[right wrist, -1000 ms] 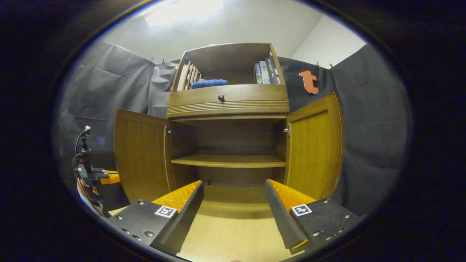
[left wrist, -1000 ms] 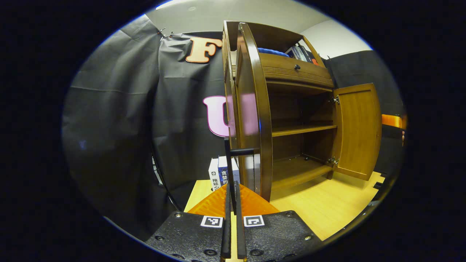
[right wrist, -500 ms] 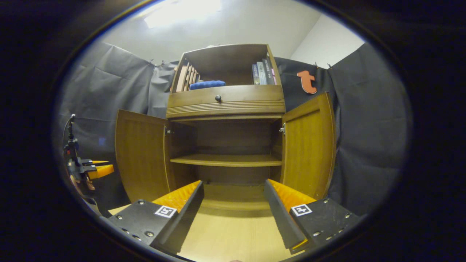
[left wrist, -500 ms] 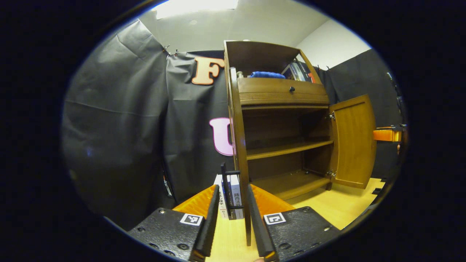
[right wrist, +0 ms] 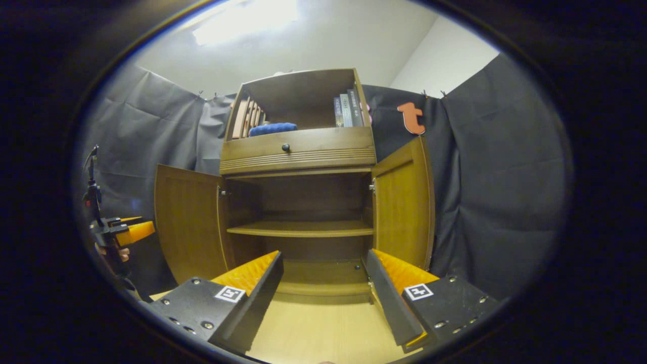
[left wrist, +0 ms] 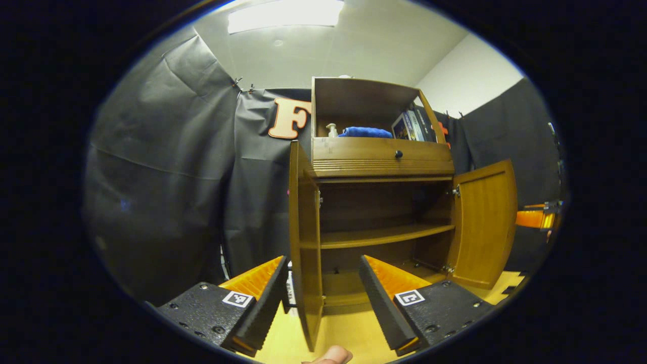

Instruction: Open the right door of the double-door shoe cabinet with the right hand, and open the left door with the left hand.

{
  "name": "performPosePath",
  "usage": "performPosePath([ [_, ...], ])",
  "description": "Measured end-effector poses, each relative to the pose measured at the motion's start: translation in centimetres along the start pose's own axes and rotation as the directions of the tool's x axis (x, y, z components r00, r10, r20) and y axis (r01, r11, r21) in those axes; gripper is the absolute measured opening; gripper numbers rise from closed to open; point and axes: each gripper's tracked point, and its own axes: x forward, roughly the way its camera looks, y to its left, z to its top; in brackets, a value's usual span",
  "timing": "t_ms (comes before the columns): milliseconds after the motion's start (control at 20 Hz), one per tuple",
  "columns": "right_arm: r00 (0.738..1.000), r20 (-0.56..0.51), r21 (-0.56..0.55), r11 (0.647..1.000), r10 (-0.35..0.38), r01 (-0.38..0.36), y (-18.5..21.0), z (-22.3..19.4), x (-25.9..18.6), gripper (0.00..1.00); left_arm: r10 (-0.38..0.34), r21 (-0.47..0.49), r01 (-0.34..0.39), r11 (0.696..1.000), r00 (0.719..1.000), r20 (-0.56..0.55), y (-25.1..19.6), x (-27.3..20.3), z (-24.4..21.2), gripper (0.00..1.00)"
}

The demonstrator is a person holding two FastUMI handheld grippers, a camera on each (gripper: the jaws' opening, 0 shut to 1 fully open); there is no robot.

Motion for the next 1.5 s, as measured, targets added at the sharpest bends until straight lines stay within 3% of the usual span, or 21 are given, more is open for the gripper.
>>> performPosePath([
  [100,1.000,-0.002,-0.007,1.000,-0.001,0.001,-0.5,-0.1,0.0,0.99,-0.025,-0.037,0.025,0.999,1.000,-0.008,-2.4,0.7,0.0,0.91],
  [150,1.000,-0.005,-0.010,1.000,-0.001,0.001,-0.7,-0.1,0.0,0.99,-0.043,-0.049,0.042,0.998,0.999,-0.019,-3.6,1.1,-0.1,0.84],
  [250,1.000,-0.006,-0.010,1.000,-0.004,0.004,-1.2,-0.1,0.0,0.99,-0.085,-0.075,0.083,0.994,0.996,-0.025,-6.5,1.7,0.1,0.86],
  [300,1.000,-0.004,-0.011,1.000,-0.001,0.001,-1.2,-0.1,0.0,0.99,-0.121,-0.081,0.119,0.990,0.992,-0.024,-8.2,2.1,0.1,0.90],
  [500,0.999,0.022,-0.066,0.997,-0.029,0.031,-2.0,0.4,0.0,0.99,-0.197,-0.083,0.192,0.978,0.979,-0.053,-13.3,3.2,-0.9,0.89],
  [800,0.999,0.033,-0.100,0.994,-0.041,0.044,-1.8,0.3,0.8,0.99,-0.245,-0.029,0.244,0.969,0.967,-0.067,-19.0,5.2,-2.0,0.94],
  [1050,0.998,0.030,-0.088,0.995,-0.049,0.052,-2.1,-0.1,2.0,0.99,-0.273,-0.006,0.273,0.962,0.958,-0.088,-22.6,7.3,-3.9,0.92],
  [1500,0.999,0.021,-0.112,0.993,-0.046,0.048,-1.6,-1.5,4.6,0.99,-0.317,0.004,0.320,0.947,0.941,-0.115,-25.7,9.4,-7.1,0.99],
])
